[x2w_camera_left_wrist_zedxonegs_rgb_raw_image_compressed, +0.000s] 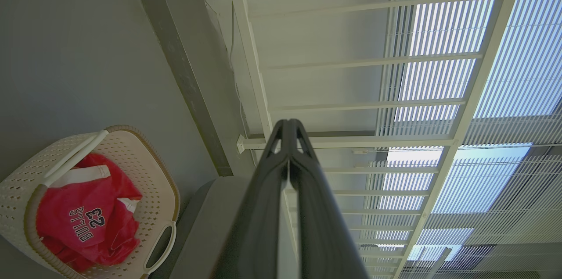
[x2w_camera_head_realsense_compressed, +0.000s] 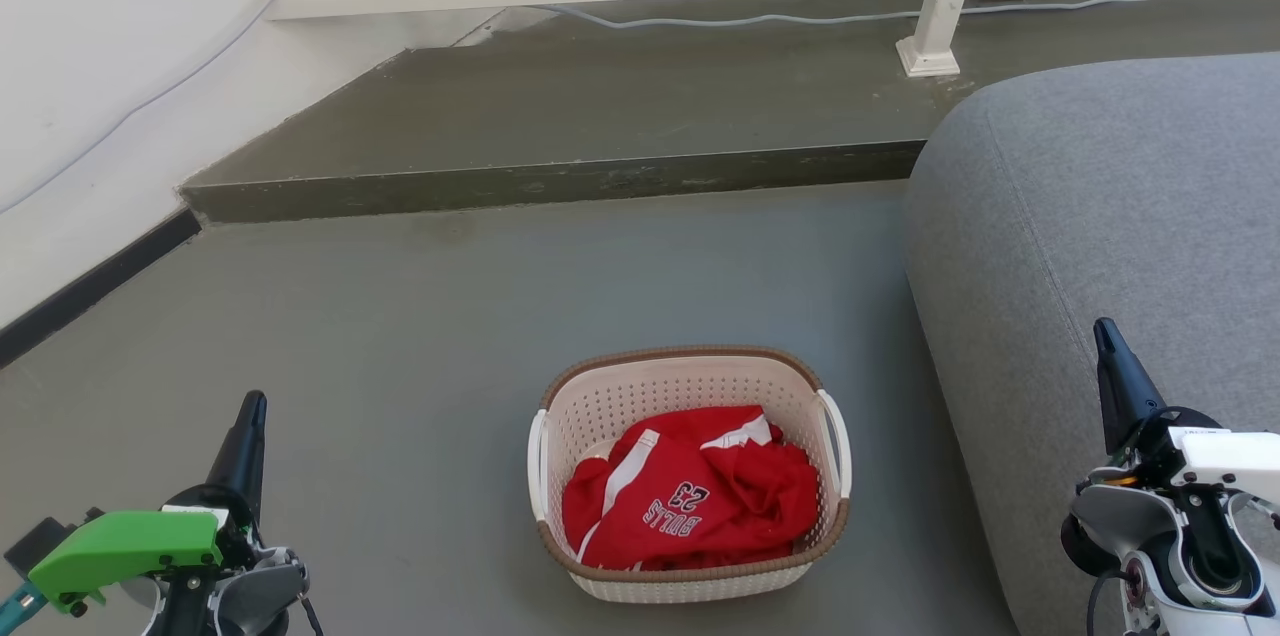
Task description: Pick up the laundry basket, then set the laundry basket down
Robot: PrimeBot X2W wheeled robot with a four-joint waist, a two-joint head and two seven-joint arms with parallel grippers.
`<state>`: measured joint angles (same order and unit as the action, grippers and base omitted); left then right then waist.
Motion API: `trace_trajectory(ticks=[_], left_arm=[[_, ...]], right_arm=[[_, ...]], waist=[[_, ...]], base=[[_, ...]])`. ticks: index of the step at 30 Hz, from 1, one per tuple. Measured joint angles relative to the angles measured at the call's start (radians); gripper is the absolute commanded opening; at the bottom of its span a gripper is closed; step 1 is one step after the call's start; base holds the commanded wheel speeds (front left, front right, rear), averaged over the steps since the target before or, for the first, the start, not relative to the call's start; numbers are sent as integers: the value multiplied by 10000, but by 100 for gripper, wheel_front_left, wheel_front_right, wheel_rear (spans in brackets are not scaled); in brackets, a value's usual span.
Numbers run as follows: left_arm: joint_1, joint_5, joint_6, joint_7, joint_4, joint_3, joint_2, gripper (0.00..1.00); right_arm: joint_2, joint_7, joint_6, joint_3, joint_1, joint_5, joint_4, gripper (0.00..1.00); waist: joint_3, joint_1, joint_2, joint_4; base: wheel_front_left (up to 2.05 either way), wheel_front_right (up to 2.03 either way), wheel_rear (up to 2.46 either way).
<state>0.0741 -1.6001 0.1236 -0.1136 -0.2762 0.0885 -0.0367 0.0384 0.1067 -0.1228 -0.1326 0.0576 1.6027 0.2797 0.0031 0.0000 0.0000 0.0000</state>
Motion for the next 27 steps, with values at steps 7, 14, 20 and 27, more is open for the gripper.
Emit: trace_trajectory(ticks=[7,14,20,27], left_arm=[[0,0,0,0,0,0,0,0],[0,0,0,0,0,0,0,0],[-286,2,-10,15,-431,-31,213,100],[-294,10,-10,196,-351,-203,209,100]], right_arm=[[0,0,0,0,0,0,0,0],[0,0,0,0,0,0,0,0],[-219,-2,12,58,-481,-15,428,100],[-215,-63,12,146,-464,-115,221,100]], waist=[[0,0,0,0],[0,0,0,0],[3,0,0,-1],[13,0,0,6]], base=[[0,0,0],[0,0,0],[0,0,0],[0,0,0]])
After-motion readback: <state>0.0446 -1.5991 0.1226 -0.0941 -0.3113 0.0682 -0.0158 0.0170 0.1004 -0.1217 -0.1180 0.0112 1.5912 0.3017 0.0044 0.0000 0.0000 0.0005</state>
